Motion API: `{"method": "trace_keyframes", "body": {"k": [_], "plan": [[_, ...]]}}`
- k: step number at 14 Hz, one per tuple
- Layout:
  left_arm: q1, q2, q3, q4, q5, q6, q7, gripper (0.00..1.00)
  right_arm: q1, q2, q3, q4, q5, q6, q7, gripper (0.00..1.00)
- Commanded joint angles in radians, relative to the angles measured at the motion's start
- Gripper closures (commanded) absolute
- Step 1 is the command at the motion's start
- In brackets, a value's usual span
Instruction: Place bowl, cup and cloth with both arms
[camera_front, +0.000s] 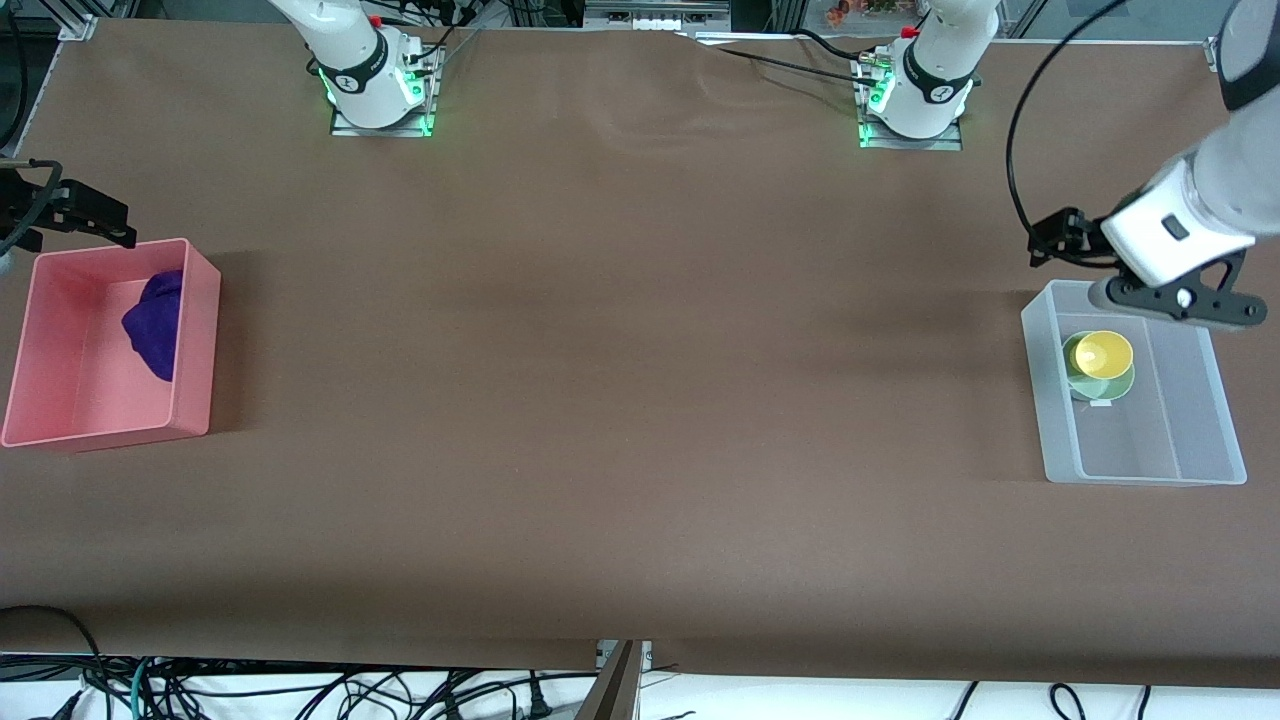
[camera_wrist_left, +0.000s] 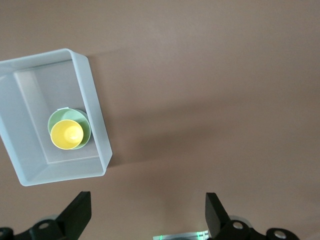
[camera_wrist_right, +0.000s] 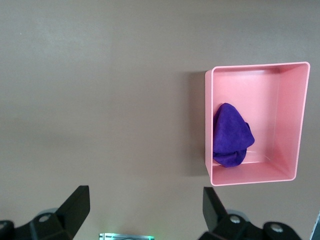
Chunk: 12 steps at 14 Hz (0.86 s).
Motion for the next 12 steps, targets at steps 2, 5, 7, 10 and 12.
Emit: {"method": "trace_keyframes", "body": {"k": [2,5,7,10,12], "plan": [[-0.305,-0.121,0.377,-0.154,-0.057,0.163,0.003,0.00,0.001,-0.004,0.002,-0.001,-0.010,-0.003,-0.015,0.00],[-0.416,-0.213,0.508,-0.315,-0.081,0.295,0.002,0.00,0.001,-0.004,0.002,-0.001,-0.010,-0.003,-0.015,0.00],[-0.422,-0.215,0.519,-0.320,-0.100,0.295,0.003,0.00,0.001,-0.004,0.002,-0.001,-0.010,-0.003,-0.015,0.00],[-0.422,-0.213,0.519,-0.318,-0.112,0.295,0.000,0.00,0.003,-0.004,0.002,-0.001,-0.010,-0.003,-0.015,0.00],[-0.422,-0.213,0.520,-0.320,-0.140,0.294,-0.003,0.00,0.003,-0.004,0.002,-0.001,-0.010,-0.003,-0.016,0.00]]}}
